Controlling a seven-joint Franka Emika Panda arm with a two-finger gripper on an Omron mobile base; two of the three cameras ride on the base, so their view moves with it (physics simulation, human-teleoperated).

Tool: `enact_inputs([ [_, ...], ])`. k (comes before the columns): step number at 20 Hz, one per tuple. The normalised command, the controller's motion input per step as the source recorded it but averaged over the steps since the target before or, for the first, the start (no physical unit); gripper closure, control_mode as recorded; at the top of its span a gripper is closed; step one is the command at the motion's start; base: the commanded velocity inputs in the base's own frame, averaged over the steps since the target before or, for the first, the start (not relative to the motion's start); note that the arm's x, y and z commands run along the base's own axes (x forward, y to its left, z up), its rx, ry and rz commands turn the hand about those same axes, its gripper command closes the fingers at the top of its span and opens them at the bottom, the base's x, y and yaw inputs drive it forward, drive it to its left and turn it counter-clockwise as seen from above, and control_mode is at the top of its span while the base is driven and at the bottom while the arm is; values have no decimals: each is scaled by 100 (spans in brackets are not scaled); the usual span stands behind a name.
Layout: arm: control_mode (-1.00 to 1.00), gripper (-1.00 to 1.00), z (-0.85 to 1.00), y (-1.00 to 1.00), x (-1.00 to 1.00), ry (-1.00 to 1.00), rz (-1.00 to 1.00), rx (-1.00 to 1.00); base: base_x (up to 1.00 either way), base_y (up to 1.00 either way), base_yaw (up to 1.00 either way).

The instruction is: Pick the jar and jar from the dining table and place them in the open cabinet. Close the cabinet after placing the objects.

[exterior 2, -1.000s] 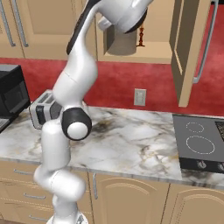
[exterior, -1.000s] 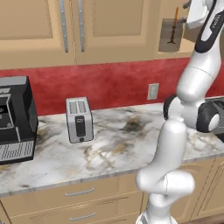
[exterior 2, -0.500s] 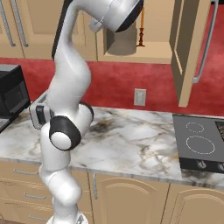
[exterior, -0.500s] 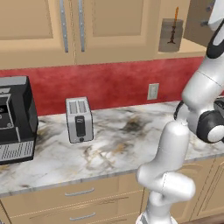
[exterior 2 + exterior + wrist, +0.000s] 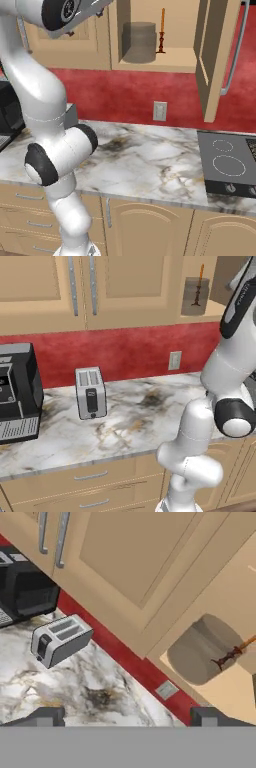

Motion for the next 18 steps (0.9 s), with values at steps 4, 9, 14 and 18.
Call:
enact_inputs([
  [4,-100,-100,-53,96,-92,-30,-52,3,0,0,0],
  [9,-100,-100,-73,79,-62,-23,-49,18,0,0,0],
  [14,-100,-100,-70,4,-57,46,13,-33,0,0,0],
  [18,-100,-100,-67,-49,-100,23,-19,-28,0,0,0],
])
